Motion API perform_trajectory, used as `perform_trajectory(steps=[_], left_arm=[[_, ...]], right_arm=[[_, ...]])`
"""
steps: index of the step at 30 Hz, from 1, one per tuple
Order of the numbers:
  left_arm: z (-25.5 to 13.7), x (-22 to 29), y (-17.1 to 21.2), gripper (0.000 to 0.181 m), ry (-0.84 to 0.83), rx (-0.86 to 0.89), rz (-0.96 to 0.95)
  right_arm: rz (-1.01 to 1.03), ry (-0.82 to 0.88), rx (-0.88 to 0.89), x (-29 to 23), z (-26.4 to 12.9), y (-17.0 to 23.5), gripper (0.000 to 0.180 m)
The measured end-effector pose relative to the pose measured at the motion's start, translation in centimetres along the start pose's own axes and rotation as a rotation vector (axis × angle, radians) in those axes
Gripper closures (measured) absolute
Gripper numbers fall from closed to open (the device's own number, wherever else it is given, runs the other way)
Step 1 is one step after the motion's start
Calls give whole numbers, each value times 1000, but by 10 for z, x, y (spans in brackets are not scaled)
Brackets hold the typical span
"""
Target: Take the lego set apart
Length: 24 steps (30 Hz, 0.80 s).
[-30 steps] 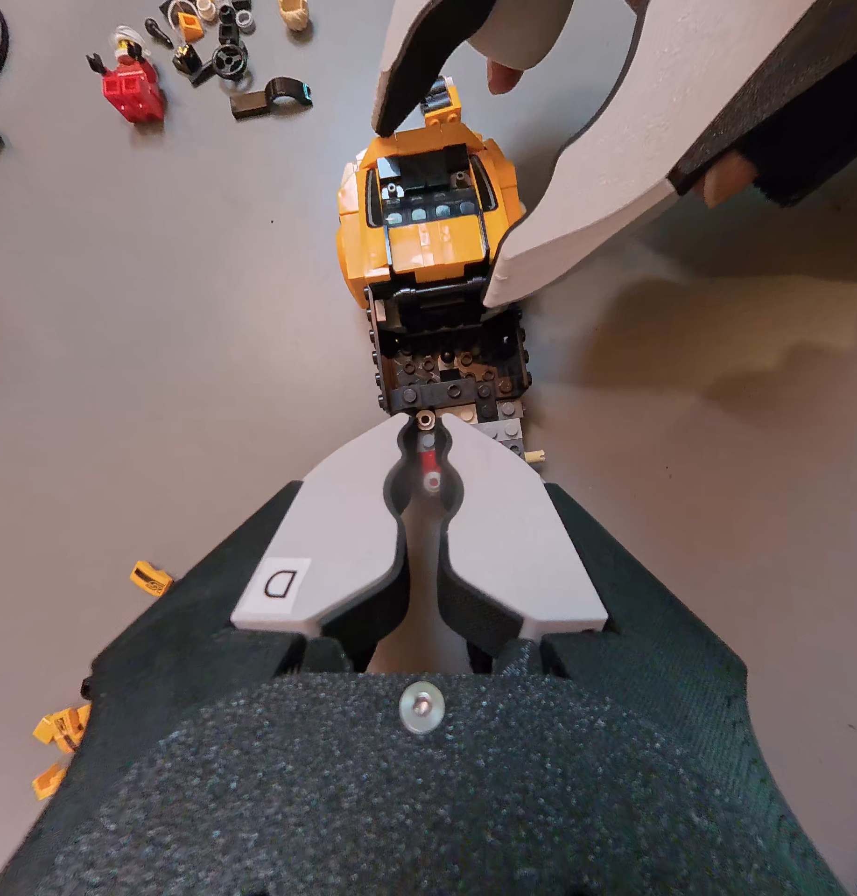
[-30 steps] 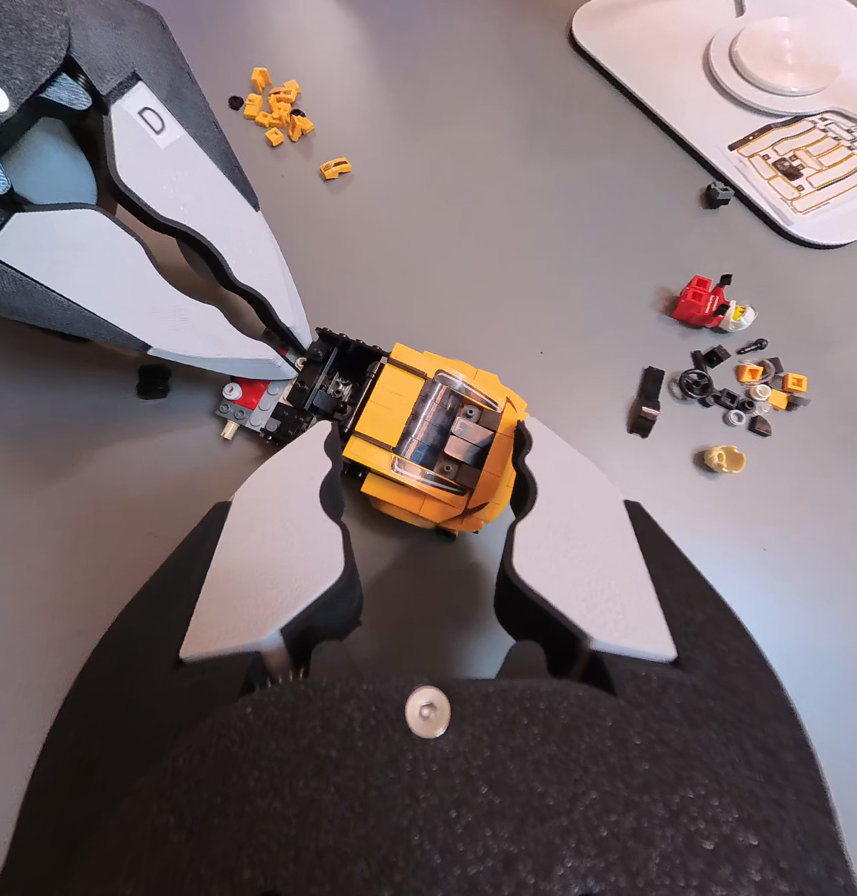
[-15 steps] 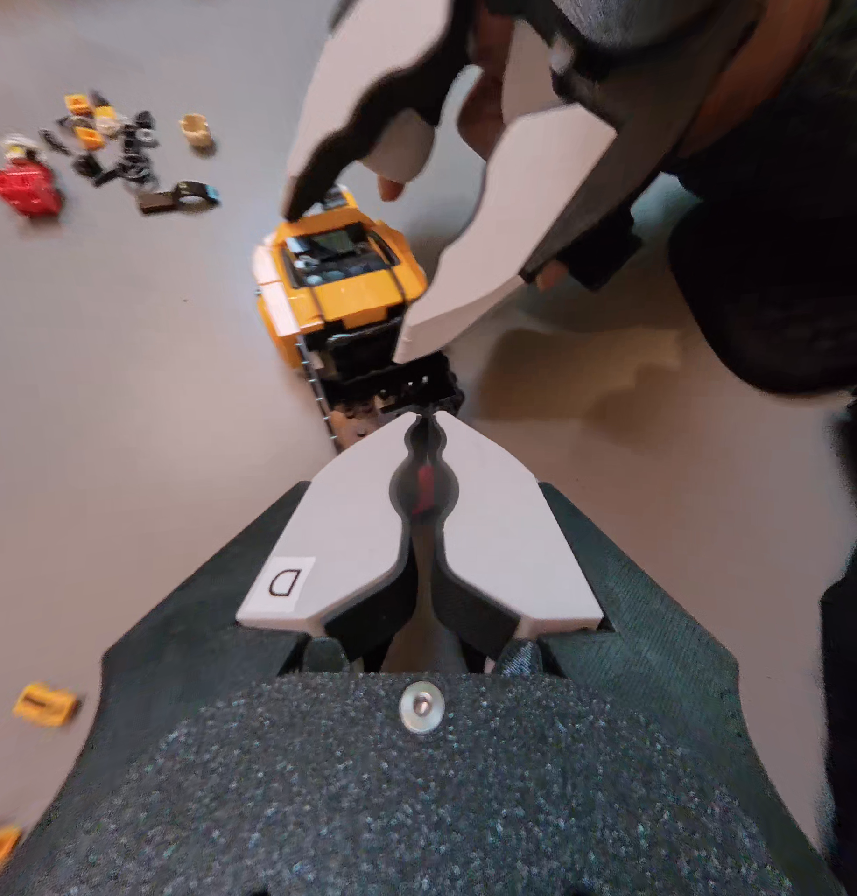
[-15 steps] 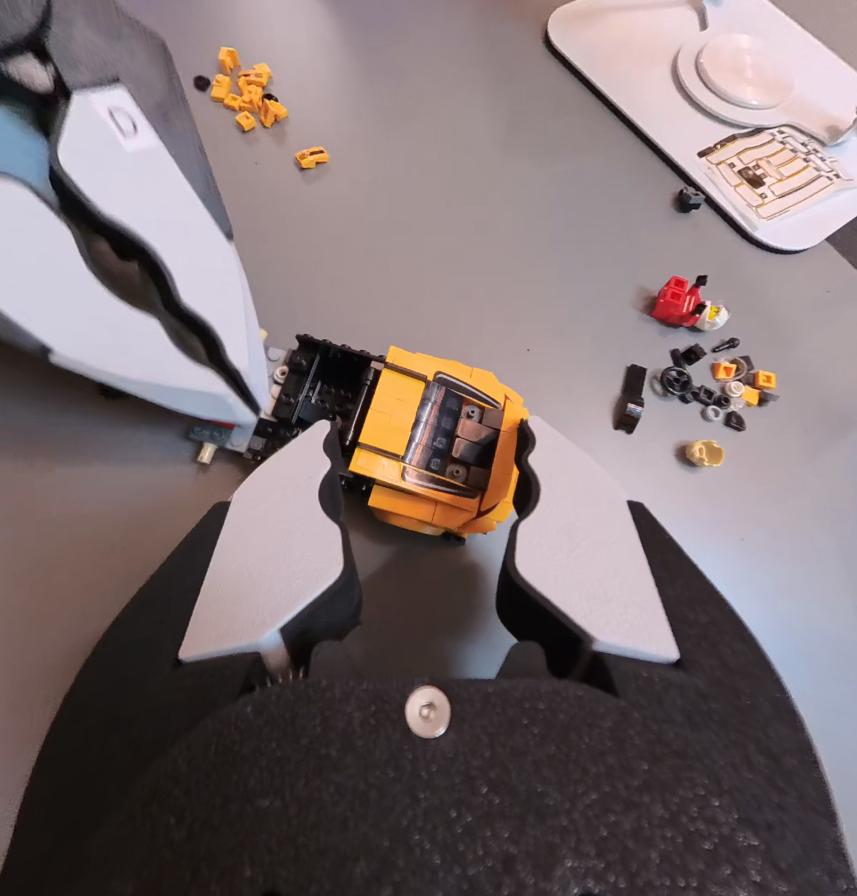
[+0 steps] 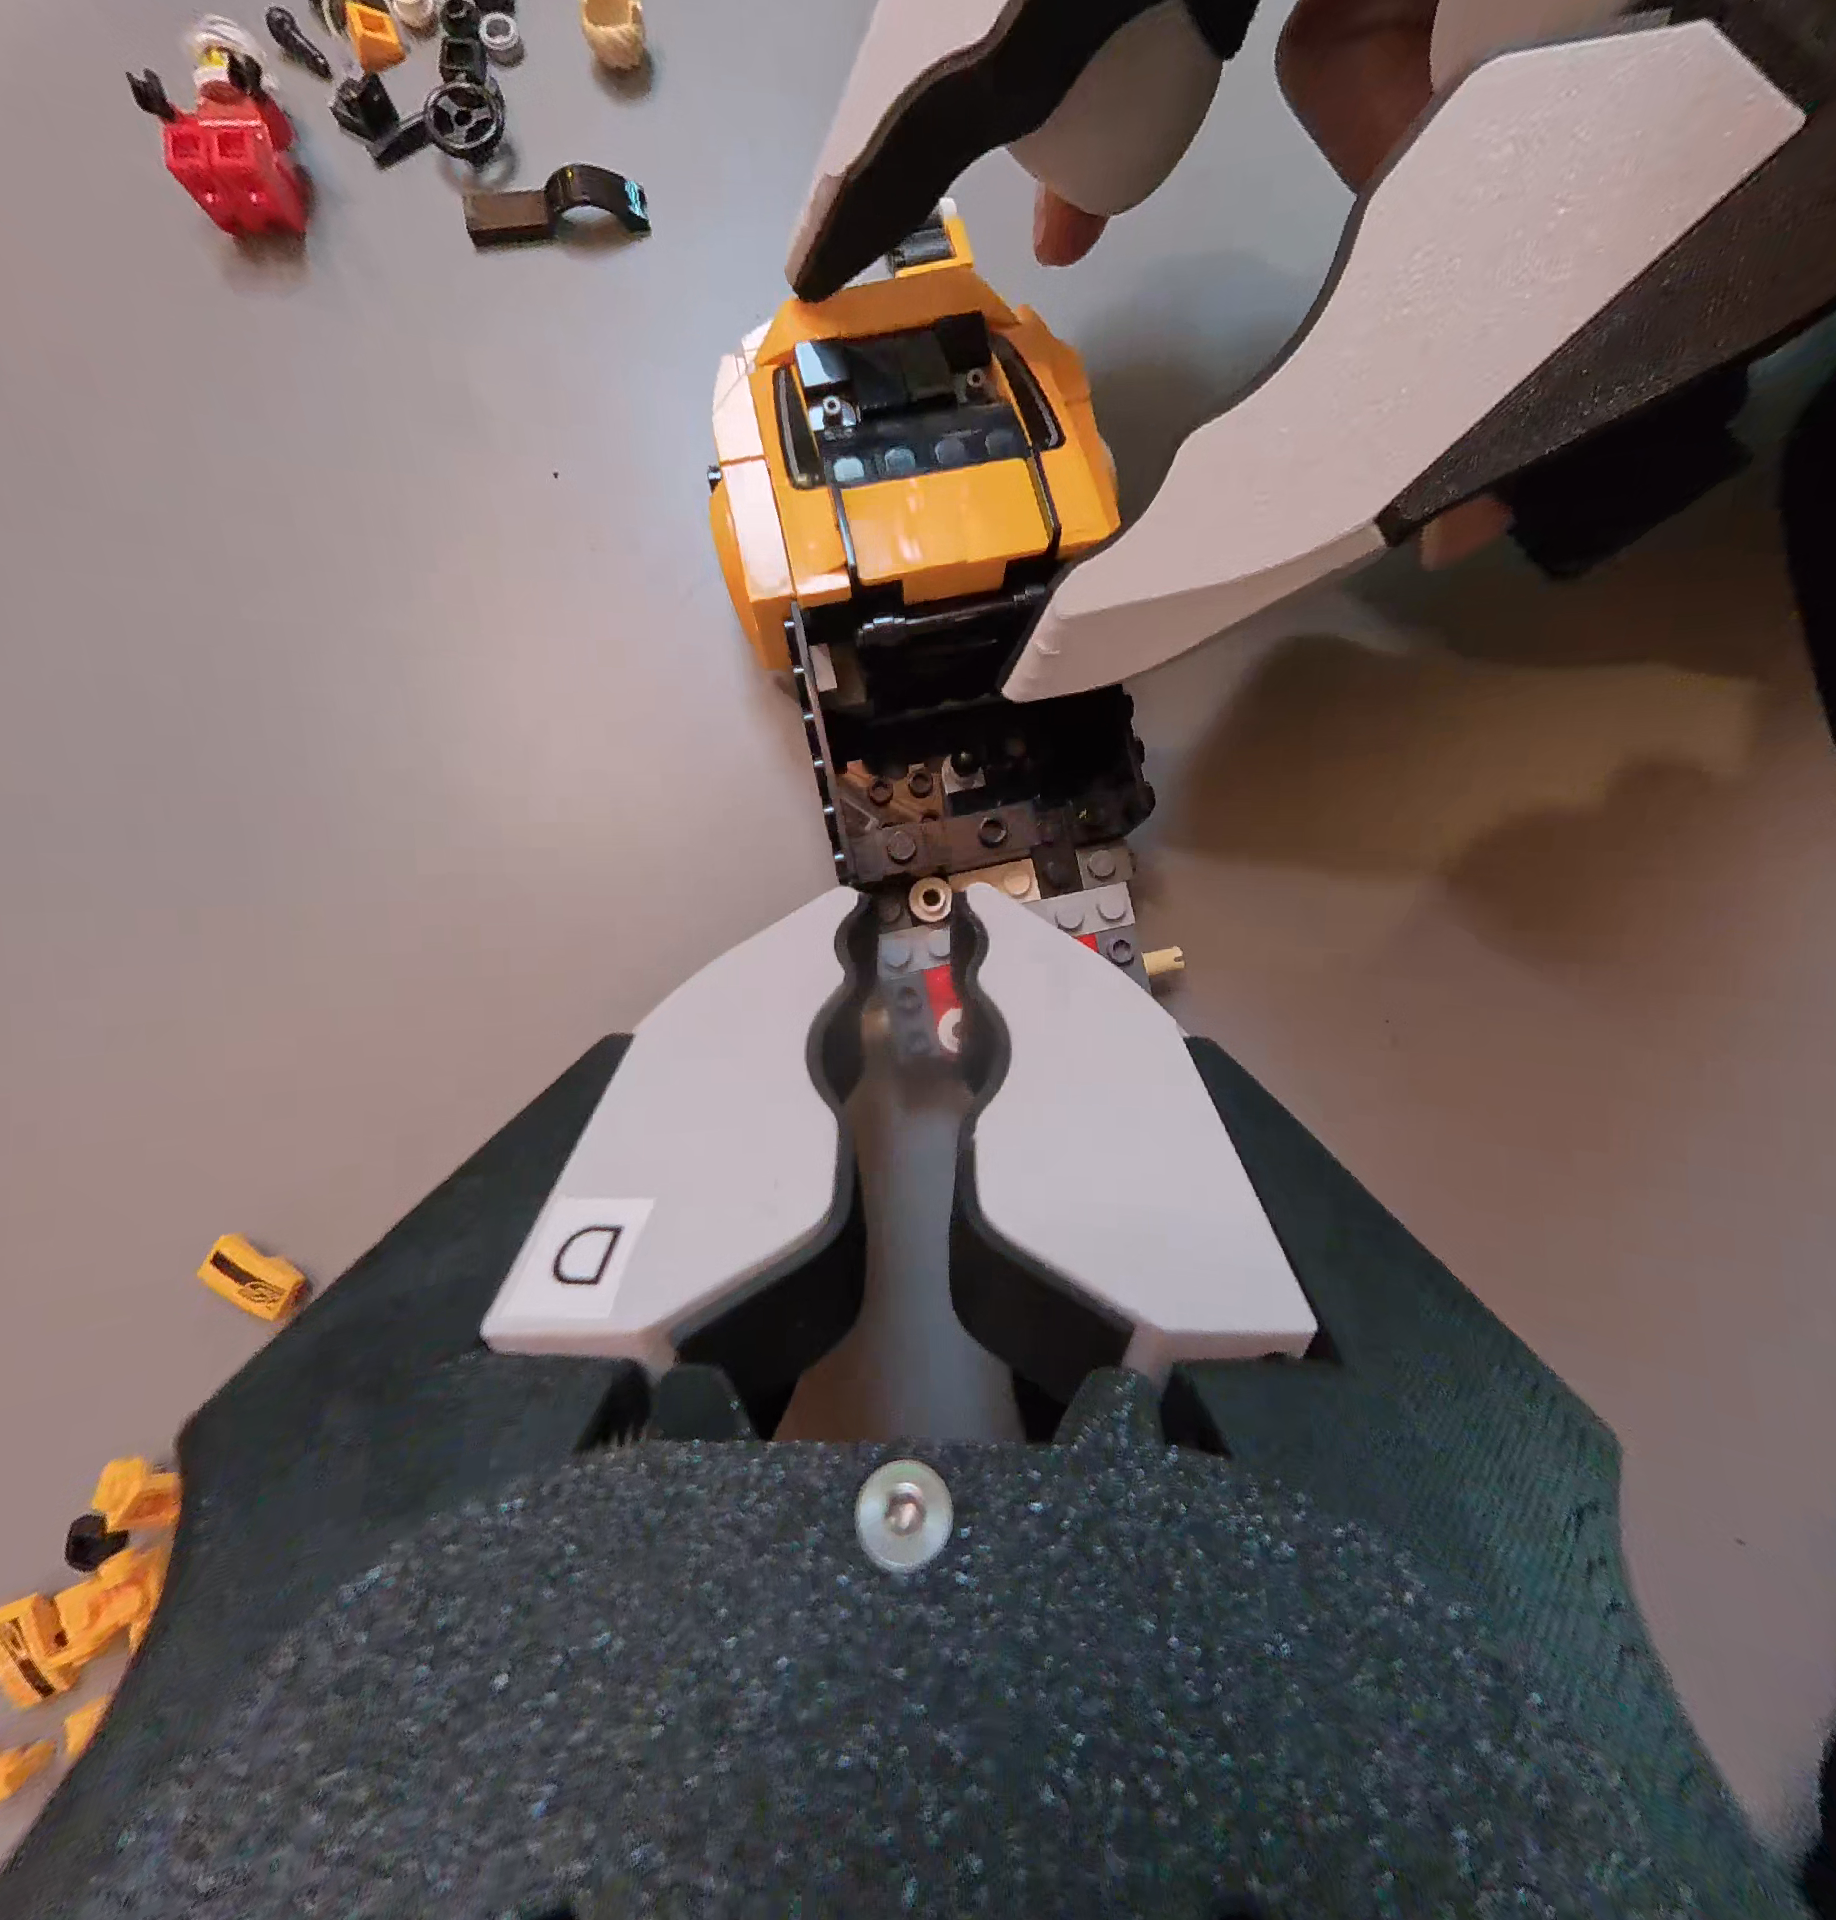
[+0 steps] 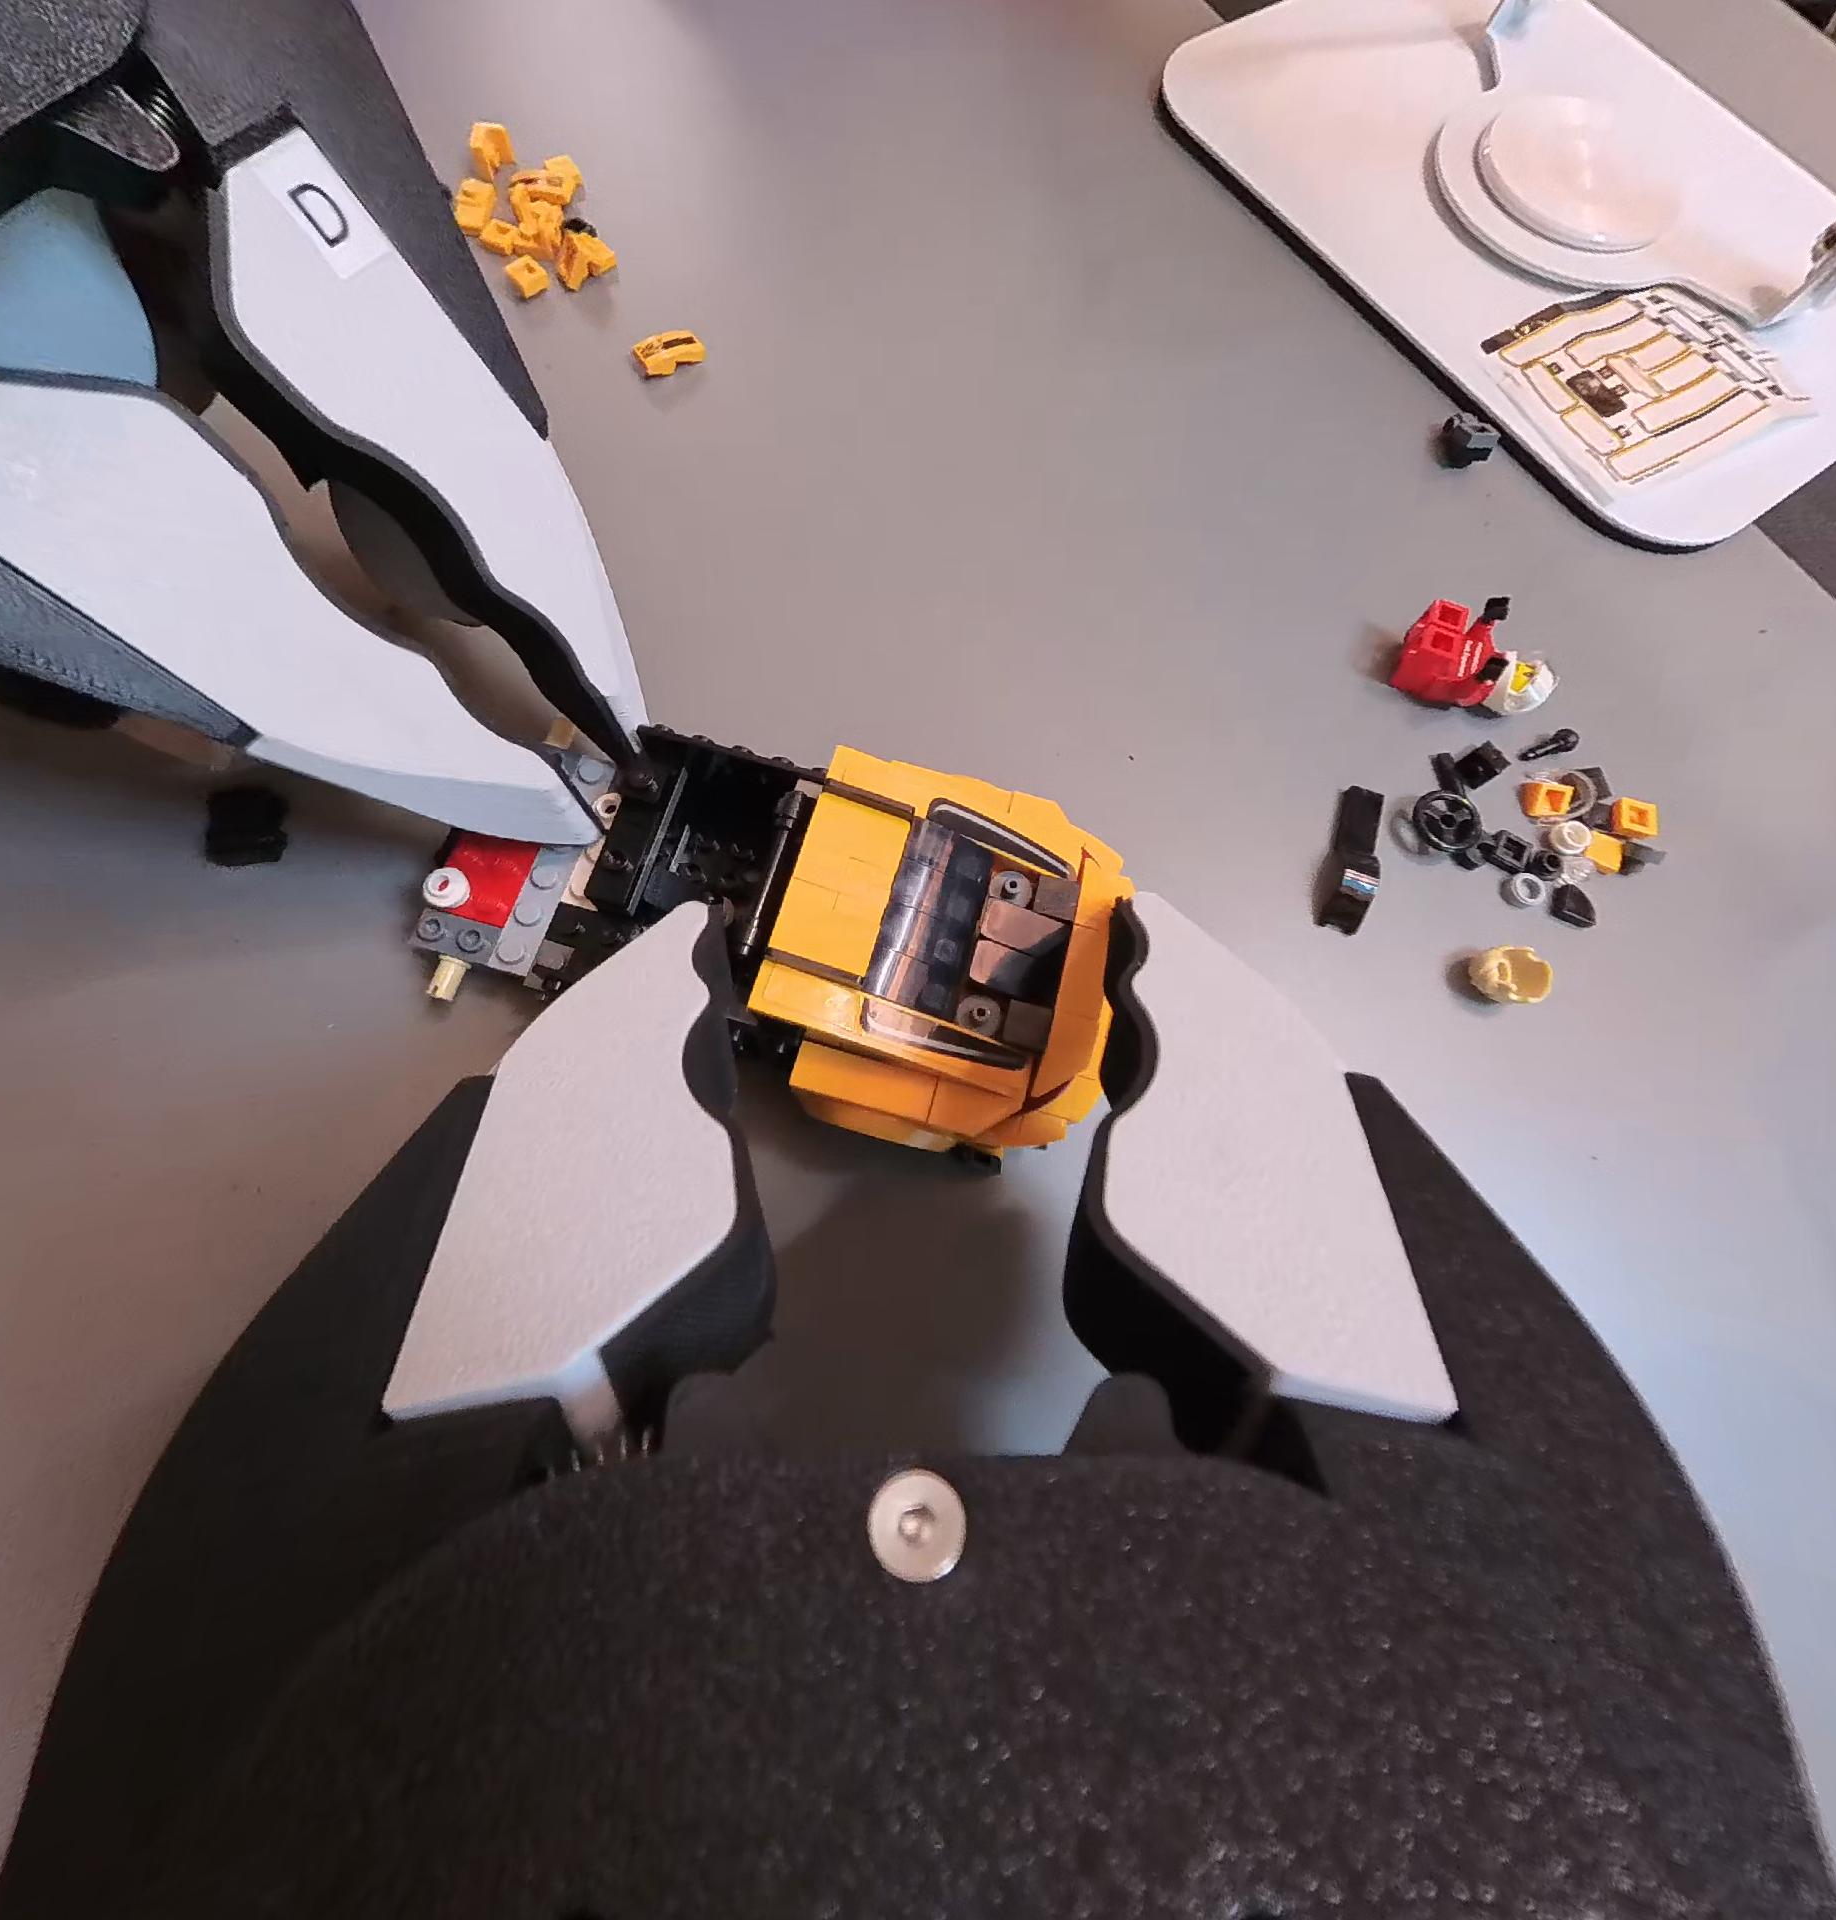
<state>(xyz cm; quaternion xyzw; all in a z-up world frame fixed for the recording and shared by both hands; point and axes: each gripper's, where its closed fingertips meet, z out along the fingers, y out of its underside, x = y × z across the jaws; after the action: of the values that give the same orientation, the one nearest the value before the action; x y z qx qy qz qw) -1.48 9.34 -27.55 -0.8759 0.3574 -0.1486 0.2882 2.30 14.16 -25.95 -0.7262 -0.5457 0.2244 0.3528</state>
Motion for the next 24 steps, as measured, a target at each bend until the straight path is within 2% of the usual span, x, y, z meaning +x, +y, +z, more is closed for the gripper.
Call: perform_trajectory(steps=[11, 16, 24], left_arm=[[4, 6, -4, 168, -94, 26, 21], [3, 9, -5, 175, -167, -19, 118], [4, 10, -5, 174, -81, -2, 35]], right_arm=[[-11, 23, 3, 4, 2, 1, 110], [-18, 27, 7, 4, 2, 1, 110], [-24, 26, 9, 4, 2, 1, 110]])
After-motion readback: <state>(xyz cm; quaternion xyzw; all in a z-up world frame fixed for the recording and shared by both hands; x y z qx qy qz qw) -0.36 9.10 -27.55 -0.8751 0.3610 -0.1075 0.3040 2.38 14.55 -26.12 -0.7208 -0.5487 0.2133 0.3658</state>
